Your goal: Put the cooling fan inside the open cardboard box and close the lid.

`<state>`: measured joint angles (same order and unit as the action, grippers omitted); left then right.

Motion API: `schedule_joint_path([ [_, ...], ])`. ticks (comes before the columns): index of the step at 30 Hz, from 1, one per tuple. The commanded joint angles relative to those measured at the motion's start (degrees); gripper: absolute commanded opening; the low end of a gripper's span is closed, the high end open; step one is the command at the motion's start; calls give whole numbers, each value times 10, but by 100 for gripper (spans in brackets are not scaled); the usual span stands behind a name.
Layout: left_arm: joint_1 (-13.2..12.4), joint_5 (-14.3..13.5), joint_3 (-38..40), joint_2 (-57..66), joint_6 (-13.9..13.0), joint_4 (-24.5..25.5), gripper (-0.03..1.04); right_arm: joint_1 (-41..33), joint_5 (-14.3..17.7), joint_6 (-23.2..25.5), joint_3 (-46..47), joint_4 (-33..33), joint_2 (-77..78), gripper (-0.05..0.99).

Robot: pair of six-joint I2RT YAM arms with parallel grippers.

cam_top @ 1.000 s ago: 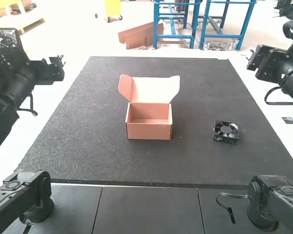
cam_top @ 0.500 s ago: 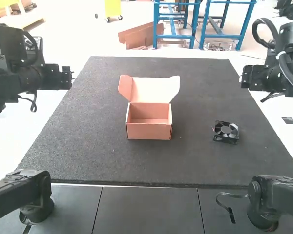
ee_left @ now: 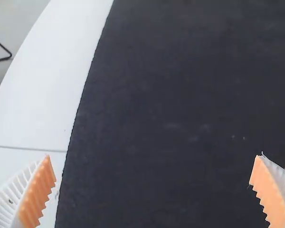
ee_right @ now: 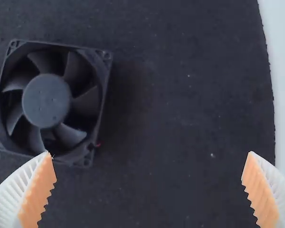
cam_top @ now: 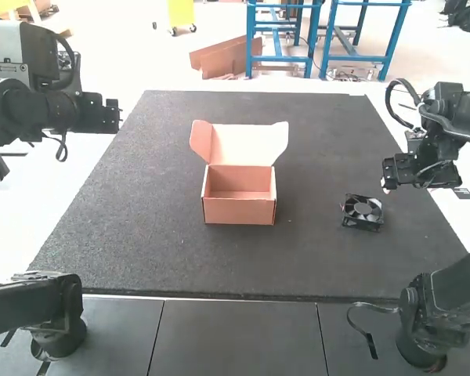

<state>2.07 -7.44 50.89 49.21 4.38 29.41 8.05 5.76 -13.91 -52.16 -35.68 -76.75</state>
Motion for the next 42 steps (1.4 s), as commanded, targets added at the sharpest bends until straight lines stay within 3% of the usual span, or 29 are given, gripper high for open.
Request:
schedule_joint_path([
  [1, 7, -6, 23, 2, -11, 3, 97, 35, -26, 23, -37, -4, -29, 89],
  [11, 8, -5, 14, 12, -10, 7, 97, 40, -95, 42, -70, -41, -127, 88],
  [42, 9, -6, 21, 17, -10, -3, 97, 34, -84, 64, -103, -3, -270, 89],
])
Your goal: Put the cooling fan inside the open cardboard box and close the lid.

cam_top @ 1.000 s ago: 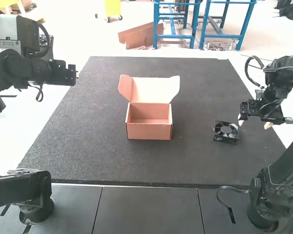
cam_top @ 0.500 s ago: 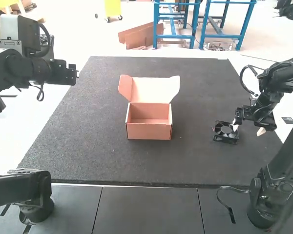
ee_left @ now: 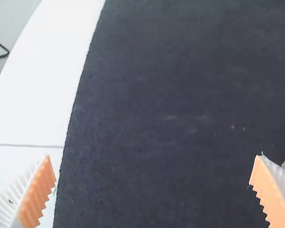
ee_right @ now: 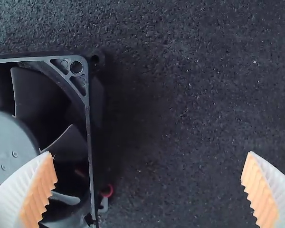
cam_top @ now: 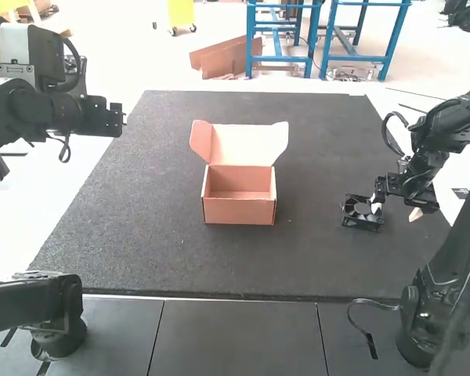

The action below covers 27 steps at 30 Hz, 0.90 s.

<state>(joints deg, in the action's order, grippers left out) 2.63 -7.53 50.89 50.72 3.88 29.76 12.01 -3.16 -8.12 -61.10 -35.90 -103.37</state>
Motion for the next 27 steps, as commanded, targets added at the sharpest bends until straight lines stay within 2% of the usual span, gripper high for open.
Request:
schedule_joint_path([
  [1, 3, -5, 20, 2, -5, -8, 97, -6, 6, 6, -14, 0, -6, 89],
  [9, 2, -5, 27, 3, -5, -9, 97, -6, 35, 7, -11, -1, -31, 89],
  [11, 2, -5, 32, 3, -5, -7, 97, -6, 36, 8, -10, -2, -36, 86],
  [19, 2, -5, 41, 2, -5, 4, 97, -6, 26, 29, -9, -5, -39, 56],
  [22, 1, -5, 41, 0, -5, 5, 97, -6, 25, 42, -9, -5, -40, 51],
  [24, 0, -5, 40, 0, -5, 5, 97, -8, 24, 45, -8, -5, -40, 42],
  [27, 0, -6, 40, -1, -4, 7, 97, -16, -4, 72, -9, -5, -40, 21],
])
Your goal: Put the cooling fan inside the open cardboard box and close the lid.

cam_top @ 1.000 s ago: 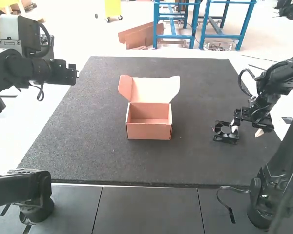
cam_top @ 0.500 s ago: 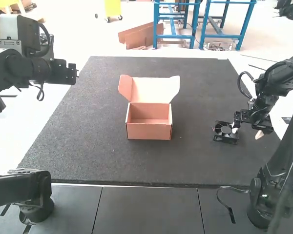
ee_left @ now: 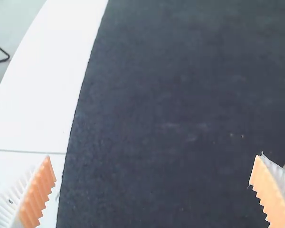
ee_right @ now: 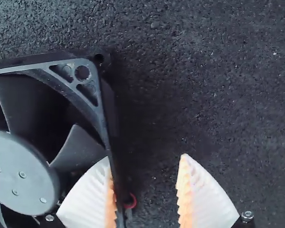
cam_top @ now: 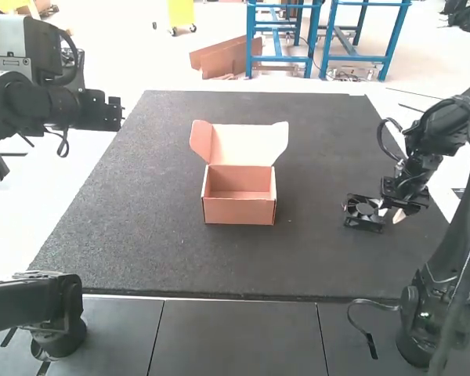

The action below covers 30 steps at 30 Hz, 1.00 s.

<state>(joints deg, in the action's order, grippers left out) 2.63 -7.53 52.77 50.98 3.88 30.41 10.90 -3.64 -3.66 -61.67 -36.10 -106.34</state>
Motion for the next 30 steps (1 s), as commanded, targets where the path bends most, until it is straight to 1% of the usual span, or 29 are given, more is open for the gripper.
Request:
schedule_joint_path([
  [1, 0, -6, 22, -4, -4, 3, 97, -7, -6, 31, -4, -3, -11, 19],
  [3, 1, -6, 22, -4, -4, 7, 97, -13, -18, 33, -5, -3, -9, 16],
  [5, 1, -6, 20, -7, -4, 15, 97, -19, -22, 46, -6, -3, -8, 0],
  [6, 1, -6, 18, -8, -4, 18, 97, -21, -28, 53, -6, -4, -6, -1],
  [8, 4, -6, 11, -11, -4, 20, 97, -25, -46, 55, -8, -4, 2, -1],
  [15, 11, -6, -11, -19, -4, 22, 97, -24, -85, 63, -10, -18, 100, -1],
  [21, 22, -6, -28, -19, -5, 9, 97, -25, -88, 87, -15, -57, 188, -1],
  [24, 25, -6, -36, -19, -5, 3, 97, -25, -95, 94, -21, -59, 237, -1],
  [27, 28, -6, -43, -21, -5, 2, 97, -27, -105, 117, -40, -58, 290, -1],
  [30, 37, -8, -48, -20, -5, 1, 97, -45, -110, 135, -73, -86, 321, -1],
])
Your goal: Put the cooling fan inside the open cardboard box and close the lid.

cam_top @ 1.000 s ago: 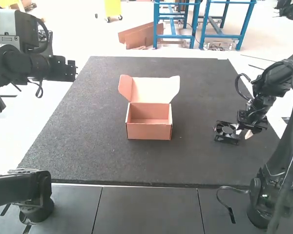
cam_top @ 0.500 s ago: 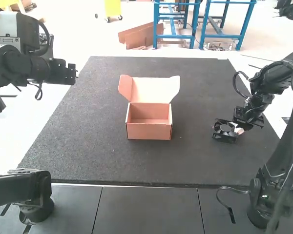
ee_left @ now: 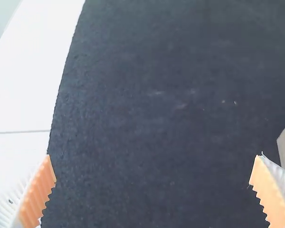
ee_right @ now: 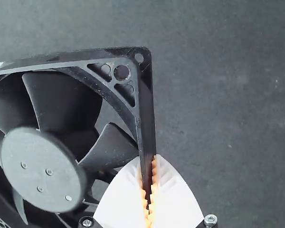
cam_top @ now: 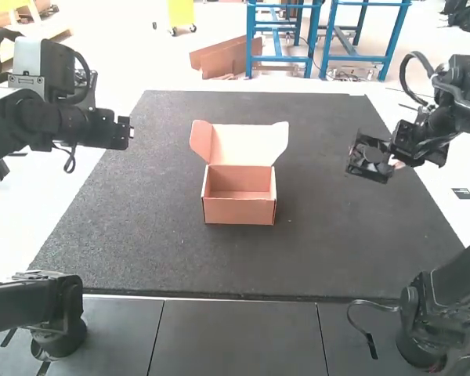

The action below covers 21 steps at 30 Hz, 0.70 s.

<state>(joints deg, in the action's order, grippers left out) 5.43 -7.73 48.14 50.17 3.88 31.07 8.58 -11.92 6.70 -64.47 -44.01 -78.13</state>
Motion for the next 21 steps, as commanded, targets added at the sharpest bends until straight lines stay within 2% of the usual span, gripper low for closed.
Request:
schedule_joint_path([
  [1, 12, -11, -2, -12, -5, -7, 97, -33, -27, 34, -58, -16, 43, -1],
  [7, 18, -16, -9, -13, -5, -16, 97, -131, -27, 64, -141, -74, 47, -1],
  [9, 18, -32, -14, -15, -6, -20, 97, -169, -24, 65, -156, -87, 47, -1],
  [12, 17, -35, -17, -16, -7, -23, 97, -233, -19, 99, -177, -92, 38, -1],
  [17, 18, -35, -16, -17, -8, -9, 97, -342, 20, 129, -182, -99, 12, -1],
  [20, 19, -37, -17, -26, -16, -6, 97, -388, 26, 140, -189, -99, -11, -1],
  [21, 20, -46, -19, -29, -21, -6, 97, -400, 29, 146, -190, -99, -21, -1],
])
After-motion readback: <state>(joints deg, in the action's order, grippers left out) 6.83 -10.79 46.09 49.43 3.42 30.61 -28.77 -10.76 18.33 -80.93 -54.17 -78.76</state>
